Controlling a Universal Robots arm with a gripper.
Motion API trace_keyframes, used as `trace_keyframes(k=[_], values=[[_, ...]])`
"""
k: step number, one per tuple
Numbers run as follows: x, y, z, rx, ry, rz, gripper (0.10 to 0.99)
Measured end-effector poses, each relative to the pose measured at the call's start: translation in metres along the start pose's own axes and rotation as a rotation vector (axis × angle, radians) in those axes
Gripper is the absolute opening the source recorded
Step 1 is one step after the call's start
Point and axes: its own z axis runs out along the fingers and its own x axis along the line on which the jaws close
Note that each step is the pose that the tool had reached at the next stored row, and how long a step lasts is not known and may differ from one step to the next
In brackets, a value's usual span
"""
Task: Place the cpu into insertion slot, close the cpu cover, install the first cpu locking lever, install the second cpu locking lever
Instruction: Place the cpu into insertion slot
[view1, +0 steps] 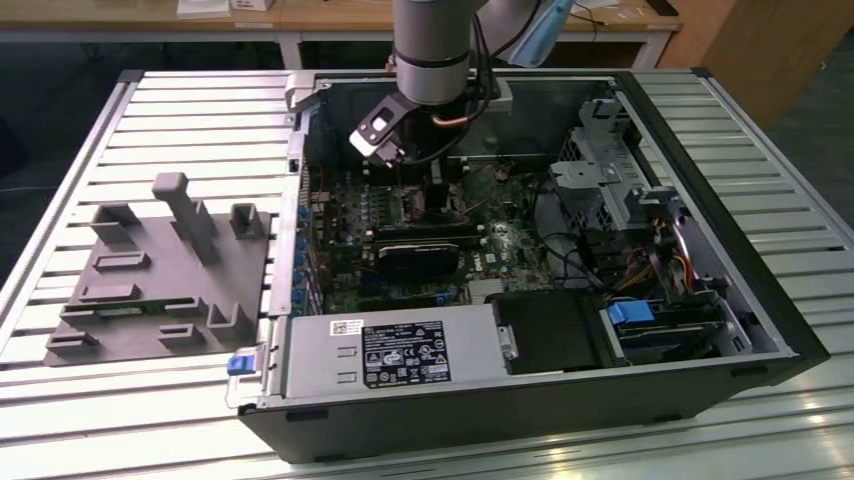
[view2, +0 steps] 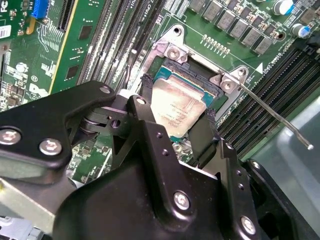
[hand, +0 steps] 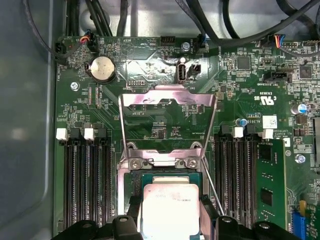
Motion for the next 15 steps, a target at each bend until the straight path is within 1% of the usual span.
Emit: trace_keyframes(k=[5,10,15], values=[[0.0002,-0.0001,0.0017,-0.001,0.0013,-0.018,0.537],[0.0002,-0.0001,0.0024,-0.002,0.0062,-0.037,0.537],[0.0003,-0.0003,0.0042,-0.001,0.0059,-0.038,0.537]])
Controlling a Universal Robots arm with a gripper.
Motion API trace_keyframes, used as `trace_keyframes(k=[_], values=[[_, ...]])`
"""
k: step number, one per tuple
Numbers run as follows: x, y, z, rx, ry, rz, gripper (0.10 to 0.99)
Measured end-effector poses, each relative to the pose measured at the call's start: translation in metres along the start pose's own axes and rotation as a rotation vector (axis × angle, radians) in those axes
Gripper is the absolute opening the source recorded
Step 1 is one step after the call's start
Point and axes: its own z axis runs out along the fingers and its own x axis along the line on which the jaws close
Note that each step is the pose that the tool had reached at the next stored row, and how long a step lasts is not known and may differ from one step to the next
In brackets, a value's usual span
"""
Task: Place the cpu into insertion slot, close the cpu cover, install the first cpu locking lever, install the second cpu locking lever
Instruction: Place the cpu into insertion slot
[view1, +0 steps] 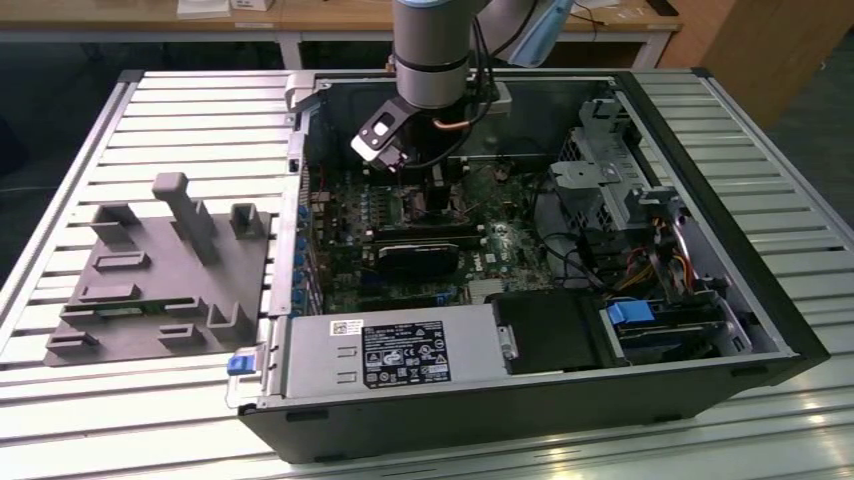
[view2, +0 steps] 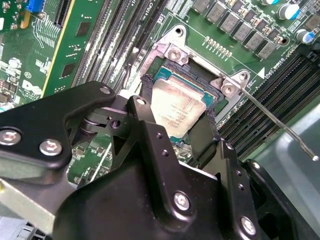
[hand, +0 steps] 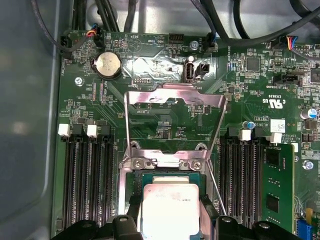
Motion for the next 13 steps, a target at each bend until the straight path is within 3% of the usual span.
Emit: trace_keyframes(k=[5,7,8,13], values=[[0.0001,0.0000,0.0001,0.000,0.0001,0.000,0.537],[0.0000,0.0000,0.0001,0.000,0.0001,0.000,0.549],[0.0001,0.0000,0.0002,0.000,0.0001,0.000,0.612],[0.0001,0.0000,0.0002,0.000,0.0001,0.000,0.612]])
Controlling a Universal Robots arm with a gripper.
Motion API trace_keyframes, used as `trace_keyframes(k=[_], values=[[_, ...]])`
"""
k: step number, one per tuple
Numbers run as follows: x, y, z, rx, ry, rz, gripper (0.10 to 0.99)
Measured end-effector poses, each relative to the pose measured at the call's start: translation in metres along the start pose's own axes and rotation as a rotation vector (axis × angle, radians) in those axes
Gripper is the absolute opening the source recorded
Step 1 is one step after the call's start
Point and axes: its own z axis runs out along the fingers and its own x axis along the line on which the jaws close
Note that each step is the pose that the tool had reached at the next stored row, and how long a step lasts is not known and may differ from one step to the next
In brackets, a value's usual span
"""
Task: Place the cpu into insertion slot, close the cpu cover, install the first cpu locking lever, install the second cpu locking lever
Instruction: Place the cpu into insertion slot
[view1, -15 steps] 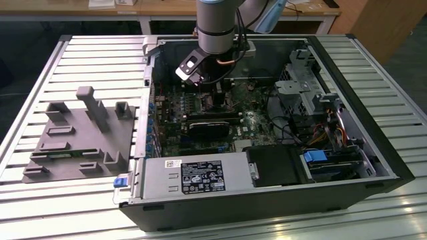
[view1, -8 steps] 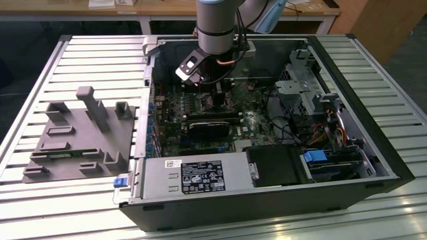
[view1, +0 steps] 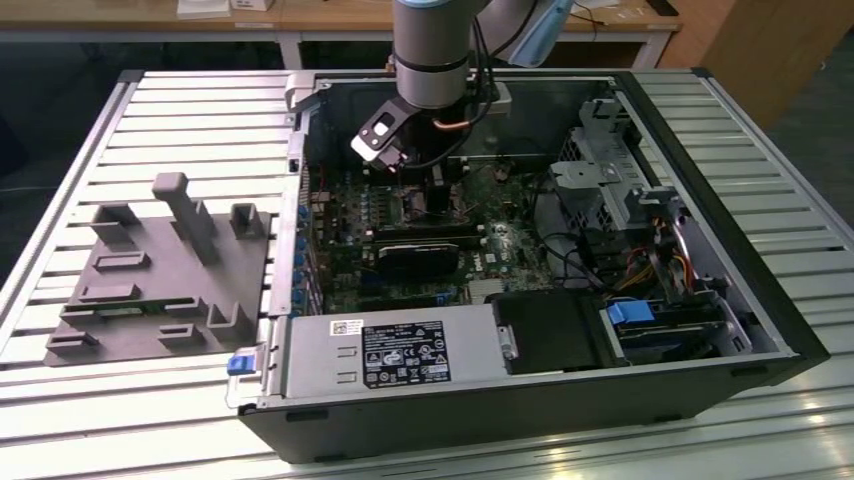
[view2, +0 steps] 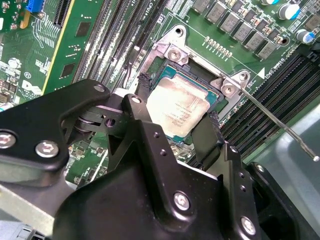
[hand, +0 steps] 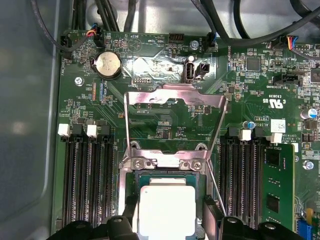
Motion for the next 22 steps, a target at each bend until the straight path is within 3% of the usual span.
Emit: trace_keyframes(k=[6,14,15,16,18,19,21,22], values=[[-0.0002,0.0002,-0.0046,0.000,0.0000,0.000,0.612],[-0.0002,0.0003,-0.0050,0.000,0.0001,0.000,0.600],[-0.0002,0.0003,-0.0051,0.000,0.0000,0.000,0.537],[-0.0002,0.0003,-0.0051,0.000,0.0000,0.000,0.537],[-0.0003,0.0002,-0.0053,0.000,-0.0003,0.000,0.416],[-0.0003,0.0002,-0.0054,0.000,-0.0003,0.000,0.416],[-0.0002,0.0003,-0.0054,0.000,-0.0001,0.000,0.302],[-0.0002,0.0003,-0.0054,0.000,-0.0001,0.000,0.302]])
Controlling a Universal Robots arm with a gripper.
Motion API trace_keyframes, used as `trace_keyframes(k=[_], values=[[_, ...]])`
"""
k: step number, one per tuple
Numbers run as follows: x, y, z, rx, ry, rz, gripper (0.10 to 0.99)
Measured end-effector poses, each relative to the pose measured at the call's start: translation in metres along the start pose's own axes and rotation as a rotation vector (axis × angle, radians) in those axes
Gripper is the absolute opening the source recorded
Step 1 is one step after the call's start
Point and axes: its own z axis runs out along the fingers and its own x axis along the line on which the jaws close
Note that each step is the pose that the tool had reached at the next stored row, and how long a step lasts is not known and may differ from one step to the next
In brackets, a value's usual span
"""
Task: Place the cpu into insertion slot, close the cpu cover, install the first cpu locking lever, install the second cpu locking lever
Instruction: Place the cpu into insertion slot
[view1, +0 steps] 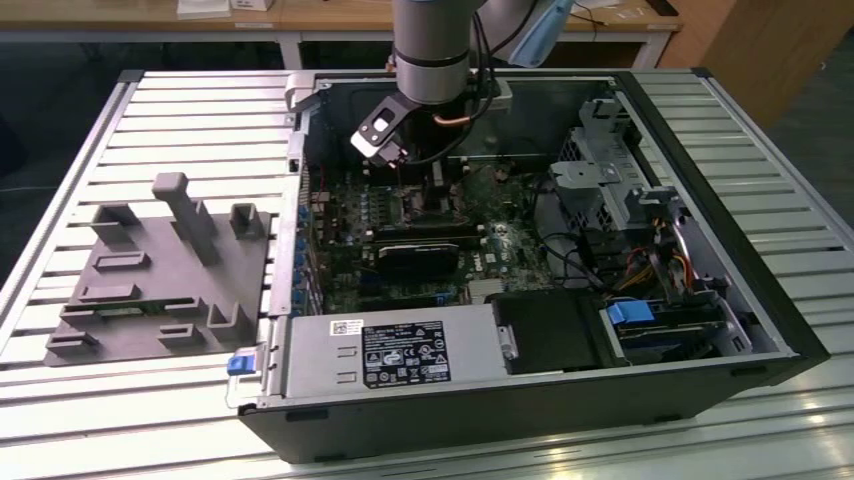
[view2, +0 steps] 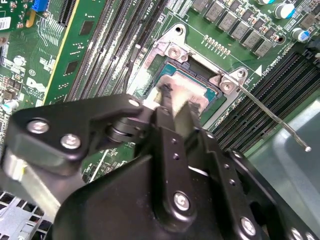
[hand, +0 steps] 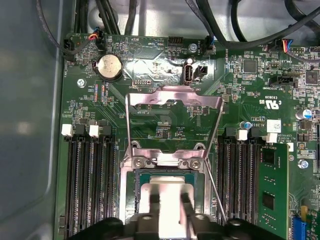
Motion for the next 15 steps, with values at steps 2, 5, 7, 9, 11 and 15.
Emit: trace_keyframes(k=[2,5,7,9,11,15], values=[[0.0000,0.0000,0.0000,0.000,0.0002,0.000,0.184],[0.0000,0.0000,-0.0001,0.000,0.0002,0.000,0.102],[0.0000,0.0000,-0.0002,0.000,0.0002,0.000,0.102],[0.0000,0.0000,-0.0005,0.000,-0.0001,0.000,0.102],[-0.0002,0.0001,-0.0030,0.000,-0.0002,0.000,0.102],[-0.0005,0.0007,-0.0128,-0.001,0.0001,0.000,0.102]])
